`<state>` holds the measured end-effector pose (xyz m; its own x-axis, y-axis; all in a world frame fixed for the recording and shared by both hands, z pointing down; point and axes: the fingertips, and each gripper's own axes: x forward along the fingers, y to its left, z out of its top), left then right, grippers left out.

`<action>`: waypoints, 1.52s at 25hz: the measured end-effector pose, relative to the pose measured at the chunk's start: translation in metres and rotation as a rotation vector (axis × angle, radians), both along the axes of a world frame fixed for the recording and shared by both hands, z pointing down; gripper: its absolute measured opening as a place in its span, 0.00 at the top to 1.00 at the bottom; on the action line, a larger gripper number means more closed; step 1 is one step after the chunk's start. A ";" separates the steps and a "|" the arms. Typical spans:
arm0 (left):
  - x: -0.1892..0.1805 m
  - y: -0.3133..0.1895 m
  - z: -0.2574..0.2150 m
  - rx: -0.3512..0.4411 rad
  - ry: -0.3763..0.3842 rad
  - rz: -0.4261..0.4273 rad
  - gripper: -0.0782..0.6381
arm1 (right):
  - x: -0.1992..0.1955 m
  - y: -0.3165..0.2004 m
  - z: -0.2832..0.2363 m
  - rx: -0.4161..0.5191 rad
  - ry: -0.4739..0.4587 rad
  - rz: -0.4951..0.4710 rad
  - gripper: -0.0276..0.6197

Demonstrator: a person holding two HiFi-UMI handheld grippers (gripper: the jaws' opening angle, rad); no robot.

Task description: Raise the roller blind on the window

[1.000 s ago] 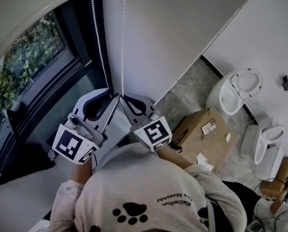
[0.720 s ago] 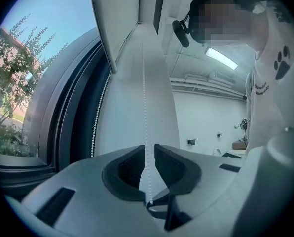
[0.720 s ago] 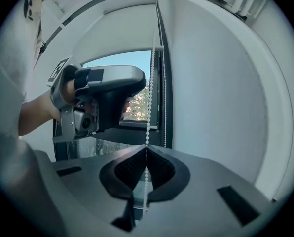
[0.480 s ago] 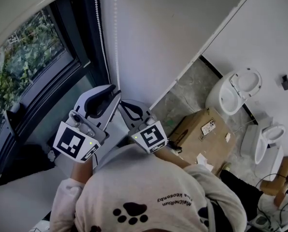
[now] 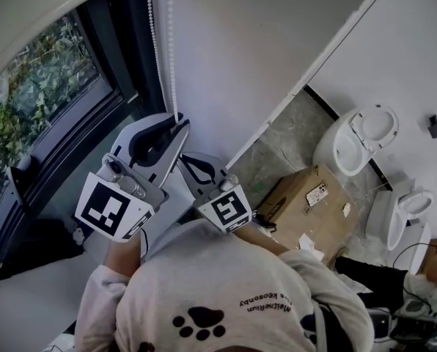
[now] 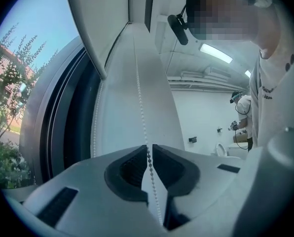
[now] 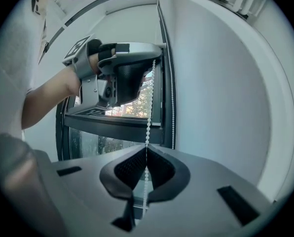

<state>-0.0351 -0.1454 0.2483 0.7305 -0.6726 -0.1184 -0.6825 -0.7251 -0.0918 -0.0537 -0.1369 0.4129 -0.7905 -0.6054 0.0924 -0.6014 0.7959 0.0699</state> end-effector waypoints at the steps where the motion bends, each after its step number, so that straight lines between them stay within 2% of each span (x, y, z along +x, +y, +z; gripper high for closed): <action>1: 0.000 -0.001 0.000 -0.004 0.004 0.002 0.85 | 0.000 0.000 0.000 0.004 0.003 -0.001 0.94; 5: 0.001 0.000 0.000 -0.021 0.032 0.023 0.87 | 0.001 0.000 0.001 0.011 -0.002 0.001 0.94; 12: 0.000 -0.002 0.009 -0.049 0.029 0.029 0.88 | 0.002 0.000 0.010 -0.023 0.005 0.004 0.94; 15: -0.002 0.000 0.011 -0.065 0.066 0.043 0.88 | 0.003 0.002 0.011 -0.025 0.011 0.013 0.94; 23: -0.003 -0.001 0.011 -0.063 0.081 0.038 0.88 | 0.003 0.000 0.014 0.001 0.050 0.033 0.94; 27: -0.005 -0.001 0.013 -0.062 0.084 0.035 0.88 | 0.003 -0.001 0.013 -0.036 0.030 0.038 0.94; 36: -0.007 -0.009 0.041 -0.099 0.074 0.006 0.88 | 0.006 -0.008 0.043 -0.045 0.115 0.055 0.94; 38: -0.008 -0.008 0.041 -0.096 0.074 0.005 0.88 | 0.007 -0.007 0.044 -0.051 0.122 0.055 0.89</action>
